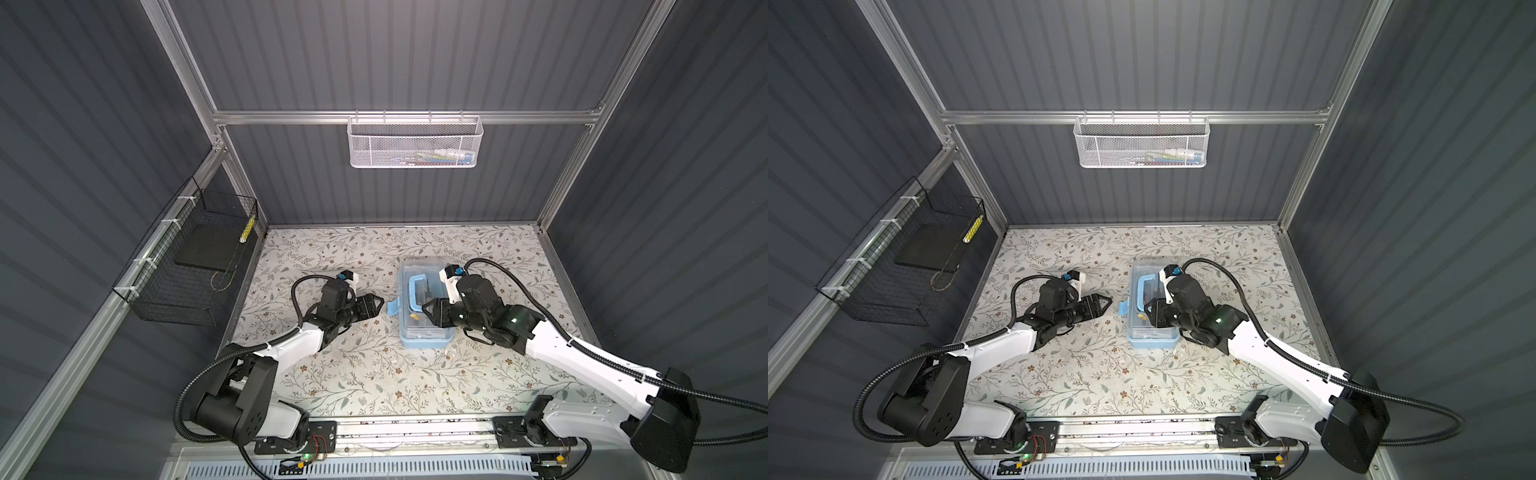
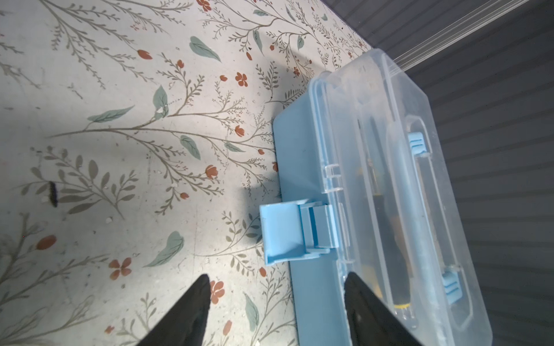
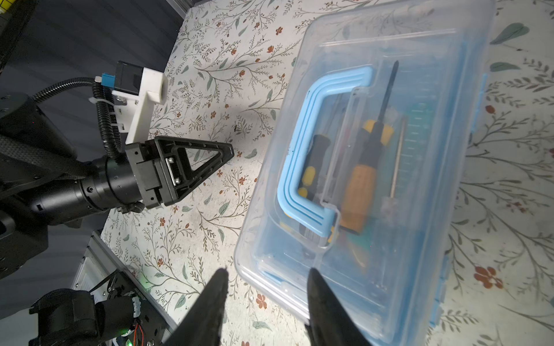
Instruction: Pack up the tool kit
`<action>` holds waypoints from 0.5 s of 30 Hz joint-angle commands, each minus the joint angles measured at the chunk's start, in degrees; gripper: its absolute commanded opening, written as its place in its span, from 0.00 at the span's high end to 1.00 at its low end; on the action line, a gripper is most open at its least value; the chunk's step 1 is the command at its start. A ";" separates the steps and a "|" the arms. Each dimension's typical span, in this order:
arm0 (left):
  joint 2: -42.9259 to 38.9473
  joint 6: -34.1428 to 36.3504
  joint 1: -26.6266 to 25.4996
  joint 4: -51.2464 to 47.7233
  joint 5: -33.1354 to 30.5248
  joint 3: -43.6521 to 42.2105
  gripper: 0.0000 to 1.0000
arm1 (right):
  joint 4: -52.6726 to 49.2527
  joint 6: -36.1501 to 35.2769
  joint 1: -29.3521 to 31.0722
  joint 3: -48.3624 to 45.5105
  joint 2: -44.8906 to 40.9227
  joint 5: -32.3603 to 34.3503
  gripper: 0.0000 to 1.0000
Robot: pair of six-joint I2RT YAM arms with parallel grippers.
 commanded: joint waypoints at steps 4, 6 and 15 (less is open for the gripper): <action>1.87 -0.55 0.60 2.99 1.48 -1.83 0.30 | 1.92 1.71 -1.42 -1.44 1.81 -2.50 0.56; 2.85 -0.86 0.79 3.83 1.75 -2.27 0.30 | 2.34 1.98 -1.56 -1.67 2.20 -3.04 0.56; 8.74 -3.76 2.01 11.39 6.46 -4.39 0.39 | 4.74 3.09 -2.34 -4.23 2.26 -4.39 0.57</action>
